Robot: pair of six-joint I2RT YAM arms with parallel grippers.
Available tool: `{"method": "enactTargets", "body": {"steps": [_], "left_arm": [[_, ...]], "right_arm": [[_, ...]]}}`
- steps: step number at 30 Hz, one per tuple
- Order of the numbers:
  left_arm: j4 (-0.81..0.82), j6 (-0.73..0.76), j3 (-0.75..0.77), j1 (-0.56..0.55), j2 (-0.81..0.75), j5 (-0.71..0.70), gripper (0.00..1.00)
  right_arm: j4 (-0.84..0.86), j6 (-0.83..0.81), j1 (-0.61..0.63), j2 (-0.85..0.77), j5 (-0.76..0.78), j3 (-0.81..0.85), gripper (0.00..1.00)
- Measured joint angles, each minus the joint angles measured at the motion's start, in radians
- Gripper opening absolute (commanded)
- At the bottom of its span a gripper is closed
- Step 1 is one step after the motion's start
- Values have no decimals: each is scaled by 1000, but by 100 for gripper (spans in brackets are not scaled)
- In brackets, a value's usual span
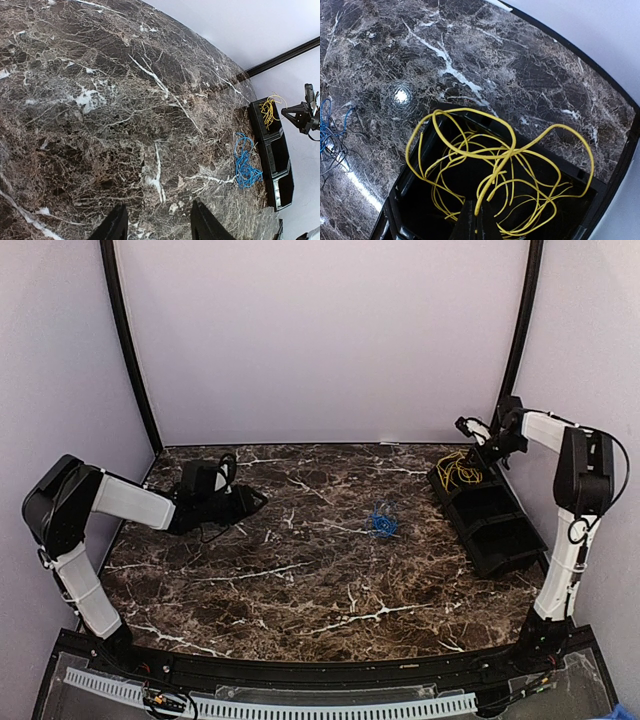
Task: Untangle the cables
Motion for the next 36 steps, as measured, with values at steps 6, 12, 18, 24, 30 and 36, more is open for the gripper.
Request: {"method": "enactTargets", "body": {"steps": [6,12,18,24,30,36], "left_arm": [[5,-5,2,0,9,12,45],[8,-6,3,0,14,25,44],[23,-7,4,-3,14,51,43],[21,19,41,-32,17,64,43],[4,58,109,-78,25,72,43],[-26,97,166,-121,45,72,43]], "right_arm": [[-17,40,0,57,33,0,0],[-33,73,0,86,89,0,0],[-61,92,0,82,129,7,15],[-98,109,0,-5,172,-21,27],[-159,114,0,-143,217,-24,33],[-190,117,9,-219,212,-45,35]]}}
